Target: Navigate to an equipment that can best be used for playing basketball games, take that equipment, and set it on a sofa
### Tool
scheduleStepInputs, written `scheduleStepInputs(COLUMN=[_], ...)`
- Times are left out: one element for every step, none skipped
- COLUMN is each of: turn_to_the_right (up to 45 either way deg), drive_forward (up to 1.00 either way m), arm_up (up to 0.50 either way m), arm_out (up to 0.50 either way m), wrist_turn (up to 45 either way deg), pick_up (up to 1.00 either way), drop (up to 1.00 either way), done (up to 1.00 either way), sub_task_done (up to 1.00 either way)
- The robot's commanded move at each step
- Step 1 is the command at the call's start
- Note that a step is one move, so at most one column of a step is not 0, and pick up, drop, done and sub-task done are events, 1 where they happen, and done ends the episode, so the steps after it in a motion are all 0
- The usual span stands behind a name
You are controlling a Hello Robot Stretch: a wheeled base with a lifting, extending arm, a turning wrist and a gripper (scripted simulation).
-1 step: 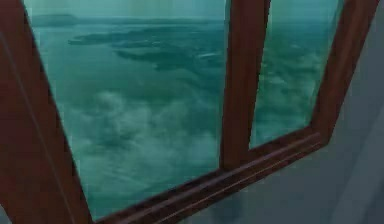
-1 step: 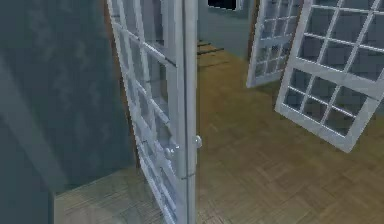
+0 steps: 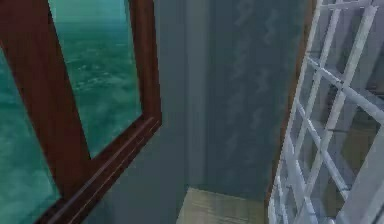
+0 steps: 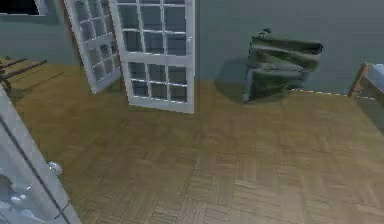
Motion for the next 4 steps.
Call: scheduleStepInputs(turn_to_the_right=[45.0,45.0,12.0,0.0], drive_forward=[0.0,0.0,0.0,0.1], arm_up=[0.0,0.0,0.0,0.0], arm_out=[0.0,0.0,0.0,0.0], wrist_turn=[0.0,0.0,0.0,0.0], pick_up=[0.0,0.0,0.0,0.0], drop=[0.0,0.0,0.0,0.0], done=[0.0,0.0,0.0,0.0], sub_task_done=[0.0,0.0,0.0,0.0])
